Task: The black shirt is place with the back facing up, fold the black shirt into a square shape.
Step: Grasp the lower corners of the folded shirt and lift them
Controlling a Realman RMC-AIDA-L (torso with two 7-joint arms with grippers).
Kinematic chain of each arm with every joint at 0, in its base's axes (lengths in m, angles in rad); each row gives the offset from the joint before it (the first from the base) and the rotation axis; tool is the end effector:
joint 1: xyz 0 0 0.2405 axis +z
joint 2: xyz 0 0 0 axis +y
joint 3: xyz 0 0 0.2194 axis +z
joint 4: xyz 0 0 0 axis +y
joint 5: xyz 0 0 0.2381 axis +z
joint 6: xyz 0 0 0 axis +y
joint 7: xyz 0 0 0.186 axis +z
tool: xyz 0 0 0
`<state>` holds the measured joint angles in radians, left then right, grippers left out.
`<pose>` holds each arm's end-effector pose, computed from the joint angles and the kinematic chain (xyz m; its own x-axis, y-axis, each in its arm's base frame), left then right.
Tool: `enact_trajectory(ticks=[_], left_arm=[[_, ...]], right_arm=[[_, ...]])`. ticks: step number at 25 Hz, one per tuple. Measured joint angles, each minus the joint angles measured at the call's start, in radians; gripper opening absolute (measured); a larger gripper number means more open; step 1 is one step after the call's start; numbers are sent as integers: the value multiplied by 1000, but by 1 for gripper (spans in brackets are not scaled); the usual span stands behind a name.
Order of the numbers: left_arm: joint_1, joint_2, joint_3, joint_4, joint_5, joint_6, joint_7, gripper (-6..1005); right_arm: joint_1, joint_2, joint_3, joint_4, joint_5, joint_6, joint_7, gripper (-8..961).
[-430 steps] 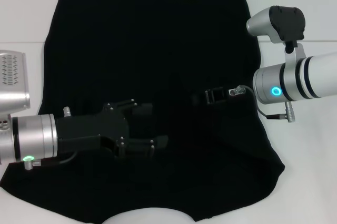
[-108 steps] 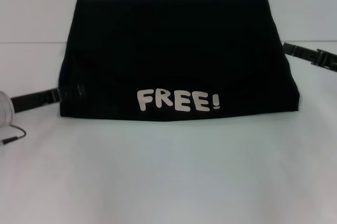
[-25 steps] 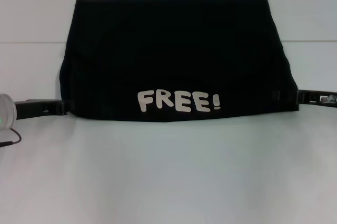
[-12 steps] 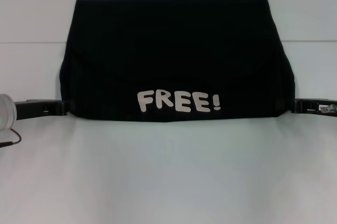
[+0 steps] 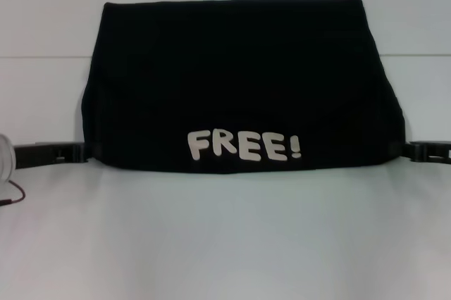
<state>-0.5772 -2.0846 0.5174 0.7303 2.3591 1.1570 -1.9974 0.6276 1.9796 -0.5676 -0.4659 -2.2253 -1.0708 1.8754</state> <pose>-0.3181 0.4017 0.0167 0.4500 0.7382 0.5026 0.8896 -0.3214 -0.3246 0.3242 0.4088 0.0005 0.4576 -0.7337 -0.5022 -0.8881 -0.3499 -0.2979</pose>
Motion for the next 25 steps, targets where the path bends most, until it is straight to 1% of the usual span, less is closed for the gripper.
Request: enact_trajectory(ticks=[2, 4, 9, 12, 14, 20, 25], left_arm=[[11, 0, -4, 18, 0, 58, -7, -2], [24, 0, -10, 40, 0, 131, -15, -1], [57, 1, -72, 91, -2, 330, -16, -1], [84, -2, -112, 105, -4, 441, -2, -1], [102, -2, -138, 103, -3, 498, 9, -1], [162, -7, -168, 96, 7, 647, 51, -1], [192, -12, -183, 101, 64, 767, 105, -2]], right_arm=[[-19, -2, 4, -20, 1, -27, 0, 25], [-40, -8, 8, -36, 1, -63, -2, 23], [-104, -26, 41, -71, 1, -217, -50, 23], [-161, -27, 70, -109, 1, -333, -90, 23], [-204, -24, 85, -133, 1, -398, -123, 22], [-294, -31, 100, -144, -6, -500, -191, 23], [-348, -40, 110, -145, -6, -611, -262, 23]])
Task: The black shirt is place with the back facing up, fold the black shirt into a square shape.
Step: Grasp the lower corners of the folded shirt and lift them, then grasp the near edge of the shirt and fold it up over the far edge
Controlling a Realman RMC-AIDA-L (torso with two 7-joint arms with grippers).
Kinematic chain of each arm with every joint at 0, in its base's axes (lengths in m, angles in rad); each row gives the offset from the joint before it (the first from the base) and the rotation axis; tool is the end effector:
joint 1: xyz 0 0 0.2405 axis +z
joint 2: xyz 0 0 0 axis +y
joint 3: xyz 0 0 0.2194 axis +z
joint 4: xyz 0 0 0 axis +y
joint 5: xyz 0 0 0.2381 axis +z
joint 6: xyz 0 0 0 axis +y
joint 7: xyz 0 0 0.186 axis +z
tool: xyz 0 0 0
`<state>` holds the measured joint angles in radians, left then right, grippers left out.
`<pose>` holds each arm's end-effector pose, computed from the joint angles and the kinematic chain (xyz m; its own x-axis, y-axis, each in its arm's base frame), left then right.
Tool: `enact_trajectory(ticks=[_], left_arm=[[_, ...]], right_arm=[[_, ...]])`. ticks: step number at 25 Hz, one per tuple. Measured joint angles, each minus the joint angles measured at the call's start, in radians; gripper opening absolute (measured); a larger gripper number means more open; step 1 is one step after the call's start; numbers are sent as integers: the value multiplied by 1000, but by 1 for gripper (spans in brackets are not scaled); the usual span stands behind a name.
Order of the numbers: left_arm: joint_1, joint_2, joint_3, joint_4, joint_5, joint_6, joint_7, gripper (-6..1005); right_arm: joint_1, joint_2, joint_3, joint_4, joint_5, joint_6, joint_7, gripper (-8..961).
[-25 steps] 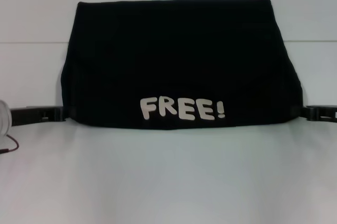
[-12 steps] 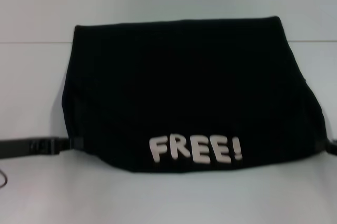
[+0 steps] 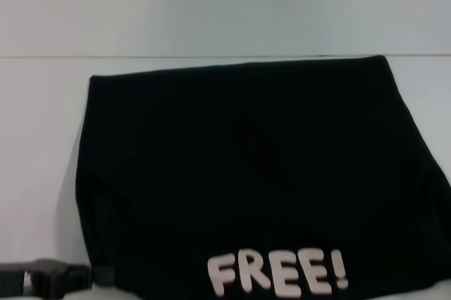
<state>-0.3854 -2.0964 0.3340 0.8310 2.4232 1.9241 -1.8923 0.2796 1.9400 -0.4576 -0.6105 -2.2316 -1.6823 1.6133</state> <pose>-0.3018 0.2536 0.0229 0.3752 0.8562 0.3553 0.8724 -0.4557 0.1770 0.3621 0.2548 0.0399 0.4937 -0.7412 -0.4549 -0.8488 -0.5246 -0.0664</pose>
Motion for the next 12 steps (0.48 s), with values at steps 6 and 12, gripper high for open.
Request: enact_trajectory(ticks=[6, 12], left_arm=[[10, -1, -26, 5, 60, 101, 44, -1], [15, 1, -29, 6, 89, 124, 47, -2]], right_arm=[[-45, -10, 24, -9, -39, -82, -28, 22], [-73, -5, 69, -12, -113, -121, -64, 22]])
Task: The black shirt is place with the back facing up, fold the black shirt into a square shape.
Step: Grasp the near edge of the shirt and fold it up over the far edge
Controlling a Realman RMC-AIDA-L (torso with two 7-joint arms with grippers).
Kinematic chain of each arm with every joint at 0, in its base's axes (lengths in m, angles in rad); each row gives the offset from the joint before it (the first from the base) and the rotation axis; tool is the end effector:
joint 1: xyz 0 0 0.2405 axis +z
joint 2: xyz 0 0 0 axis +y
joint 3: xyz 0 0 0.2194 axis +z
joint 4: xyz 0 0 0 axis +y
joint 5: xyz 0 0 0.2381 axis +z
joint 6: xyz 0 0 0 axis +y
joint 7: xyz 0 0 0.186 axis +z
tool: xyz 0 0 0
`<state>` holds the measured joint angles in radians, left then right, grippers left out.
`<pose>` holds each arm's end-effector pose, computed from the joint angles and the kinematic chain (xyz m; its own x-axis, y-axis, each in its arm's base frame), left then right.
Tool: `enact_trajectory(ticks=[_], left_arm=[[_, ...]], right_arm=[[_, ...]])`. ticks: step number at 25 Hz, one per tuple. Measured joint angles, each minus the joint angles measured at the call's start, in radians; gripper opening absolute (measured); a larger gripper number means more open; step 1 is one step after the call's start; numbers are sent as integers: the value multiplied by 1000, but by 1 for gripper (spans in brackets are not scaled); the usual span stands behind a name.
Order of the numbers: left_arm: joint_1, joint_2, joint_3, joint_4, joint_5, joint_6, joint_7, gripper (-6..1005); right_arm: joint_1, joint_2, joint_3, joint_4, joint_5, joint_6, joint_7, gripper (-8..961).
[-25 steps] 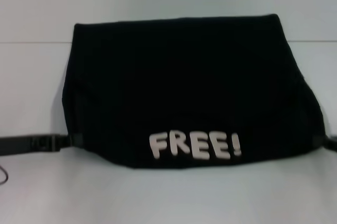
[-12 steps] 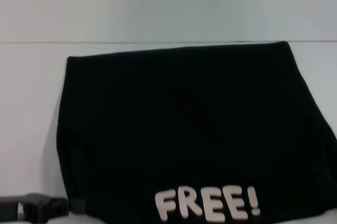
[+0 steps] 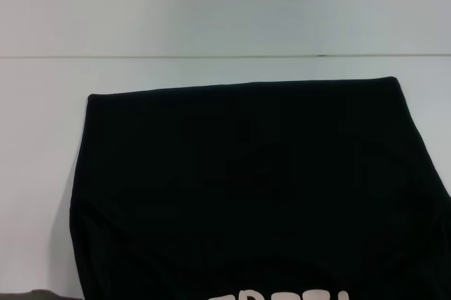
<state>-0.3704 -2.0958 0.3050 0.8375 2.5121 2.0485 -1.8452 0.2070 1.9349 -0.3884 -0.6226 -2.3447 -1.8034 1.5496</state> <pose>-0.3002 0.2238 0.0242 0.3975 0.8749 0.2766 0.8487 -0.4651 0.2517 0.3741 0.2053 0.0434 0.4826 -0.7774 -0.4035 -0.8525 -0.5226 -0.0128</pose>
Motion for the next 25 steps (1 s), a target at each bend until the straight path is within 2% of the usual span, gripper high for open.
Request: enact_trajectory(ticks=[9, 14, 16, 20, 23, 25], left_arm=[[-27, 10, -10, -2, 0, 1, 0, -1], [-95, 35, -47, -13, -19, -17, -3, -2], [-139, 51, -64, -28, -42, -42, -10, -2], [-231, 89, -81, -78, -69, -168, -56, -1], [-300, 119, -75, -143, -73, -325, -92, -2], [-339, 130, -70, -178, -73, -426, -108, -2]], right_arm=[[1, 1, 49, 1, -17, -35, -36, 22], [62, -5, 116, 2, -12, -46, -45, 23], [100, -10, 147, 1, -12, -49, -45, 23], [188, -22, 210, 0, -10, -32, -43, 23], [251, -28, 240, 0, -10, 18, -29, 23], [293, -29, 251, 2, -10, 68, -8, 23]])
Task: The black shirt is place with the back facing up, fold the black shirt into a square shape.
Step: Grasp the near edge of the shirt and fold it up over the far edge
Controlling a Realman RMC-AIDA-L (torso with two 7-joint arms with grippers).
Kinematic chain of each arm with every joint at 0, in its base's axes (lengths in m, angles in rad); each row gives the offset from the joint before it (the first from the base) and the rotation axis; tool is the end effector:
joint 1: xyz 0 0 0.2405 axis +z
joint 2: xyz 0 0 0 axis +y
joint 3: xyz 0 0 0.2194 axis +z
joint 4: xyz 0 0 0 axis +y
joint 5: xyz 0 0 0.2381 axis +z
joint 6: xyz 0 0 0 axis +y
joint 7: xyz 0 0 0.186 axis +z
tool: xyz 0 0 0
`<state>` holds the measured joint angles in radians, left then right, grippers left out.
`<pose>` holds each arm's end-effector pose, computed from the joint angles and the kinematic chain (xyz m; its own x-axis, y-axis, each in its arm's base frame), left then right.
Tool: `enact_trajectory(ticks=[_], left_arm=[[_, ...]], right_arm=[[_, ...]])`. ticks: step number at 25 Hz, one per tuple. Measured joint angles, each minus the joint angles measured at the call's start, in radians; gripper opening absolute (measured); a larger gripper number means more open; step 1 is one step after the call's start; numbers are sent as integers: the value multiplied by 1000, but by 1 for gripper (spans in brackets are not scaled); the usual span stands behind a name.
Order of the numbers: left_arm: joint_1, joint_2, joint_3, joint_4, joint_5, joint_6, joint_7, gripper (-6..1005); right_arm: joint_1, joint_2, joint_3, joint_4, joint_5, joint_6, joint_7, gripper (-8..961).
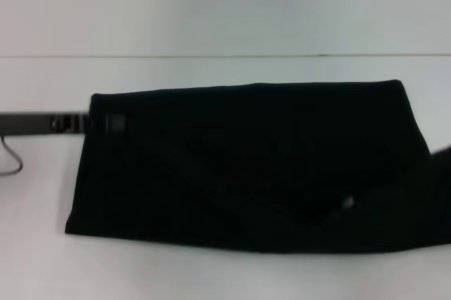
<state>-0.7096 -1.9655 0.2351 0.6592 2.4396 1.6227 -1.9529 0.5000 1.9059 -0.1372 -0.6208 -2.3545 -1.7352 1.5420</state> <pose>-0.2605 0.3860 0.0525 0.4593 0.7416 0.4889 0.8559 -0.5168 -0.0201 0.3208 0.3244 0.0857 0.5995 -0.5528 -0.5788 -0.7499 -0.6407 -0.1647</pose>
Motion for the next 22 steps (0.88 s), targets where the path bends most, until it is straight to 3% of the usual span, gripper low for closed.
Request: enact_trajectory(ticks=[5, 9, 17, 22], left_arm=[[-64, 9, 20, -52, 4, -227, -11, -1], [-95, -4, 70, -90, 1, -440, -19, -1], [-126, -43, 194, -145, 1, -738, -16, 0], [-130, -53, 213, -145, 0, -817, -14, 0]], right_arm=[[83, 5, 0, 39, 2, 205, 44, 22], [154, 24, -9, 125, 12, 406, 35, 22], [290, 90, -37, 267, 14, 807, -5, 23], [336, 121, -42, 276, 15, 916, -32, 22]])
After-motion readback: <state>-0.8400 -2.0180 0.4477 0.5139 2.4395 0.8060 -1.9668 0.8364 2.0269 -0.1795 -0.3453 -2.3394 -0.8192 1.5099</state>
